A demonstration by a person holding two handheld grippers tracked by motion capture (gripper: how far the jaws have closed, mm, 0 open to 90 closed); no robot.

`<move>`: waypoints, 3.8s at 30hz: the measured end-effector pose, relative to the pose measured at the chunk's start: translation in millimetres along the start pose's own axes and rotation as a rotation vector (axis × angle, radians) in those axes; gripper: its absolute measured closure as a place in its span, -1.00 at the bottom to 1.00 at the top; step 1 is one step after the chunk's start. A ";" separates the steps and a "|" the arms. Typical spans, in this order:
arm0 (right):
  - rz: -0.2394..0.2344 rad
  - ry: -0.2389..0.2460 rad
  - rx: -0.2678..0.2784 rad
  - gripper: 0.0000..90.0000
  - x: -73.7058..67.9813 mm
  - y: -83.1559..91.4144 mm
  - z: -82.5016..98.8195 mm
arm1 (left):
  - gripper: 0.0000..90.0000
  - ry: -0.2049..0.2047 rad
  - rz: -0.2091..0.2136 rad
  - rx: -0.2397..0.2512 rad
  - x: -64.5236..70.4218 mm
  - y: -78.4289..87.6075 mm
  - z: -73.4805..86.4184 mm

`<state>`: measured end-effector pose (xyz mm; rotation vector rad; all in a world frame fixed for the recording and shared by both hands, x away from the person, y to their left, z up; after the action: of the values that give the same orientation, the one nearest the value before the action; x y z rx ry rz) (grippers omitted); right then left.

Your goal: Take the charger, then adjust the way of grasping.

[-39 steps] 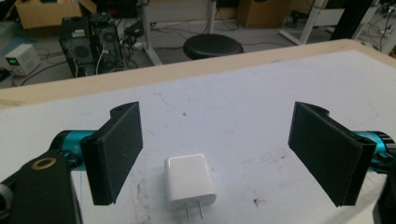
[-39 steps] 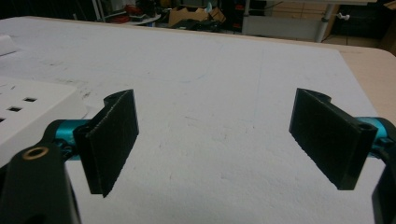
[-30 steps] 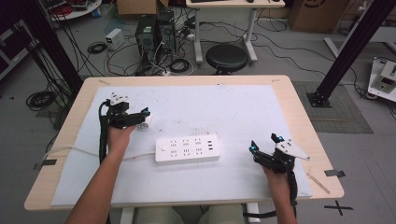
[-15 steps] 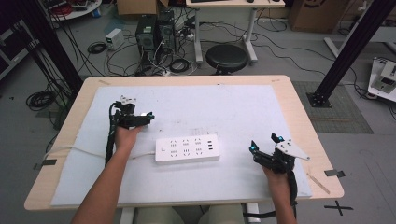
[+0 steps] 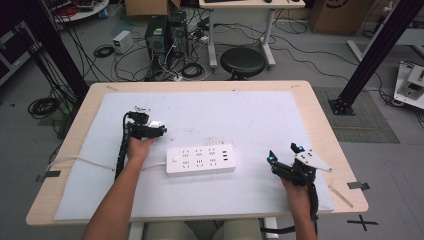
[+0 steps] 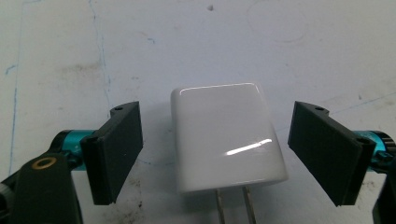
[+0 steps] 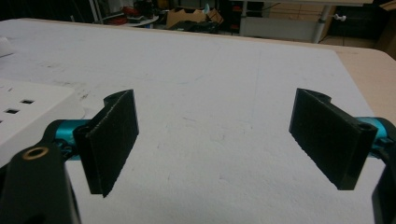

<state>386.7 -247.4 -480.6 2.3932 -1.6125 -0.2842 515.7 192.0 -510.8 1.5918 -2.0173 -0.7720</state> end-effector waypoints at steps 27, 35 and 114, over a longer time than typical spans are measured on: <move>0.002 -0.006 0.006 -0.64 1.0 0.0 -0.4 | -0.06 -0.035 0.008 -0.002 -0.4 2.1 4.0; -0.002 -0.006 0.002 -0.64 0.9 -0.3 -0.2 | -0.06 -0.032 0.027 0.054 0.9 15.6 -3.5; -0.174 0.075 0.006 -0.64 -34.4 6.0 -10.9 | -0.06 -0.410 0.549 0.323 115.9 161.8 18.7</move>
<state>371.8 -216.6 -467.5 2.5212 -1.3784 -0.2183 360.7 110.3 -414.7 0.9762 -2.8188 -0.6083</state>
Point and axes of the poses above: each handheld gripper's, and its own axes: y roughly backward along the jaws, z roughly out of its underside, x roughly to its right, the point moved 10 cm from there along -y, roughly forward along the jaws, and after that the axes turned 3 degrees about -z, right-handed, at the moved point
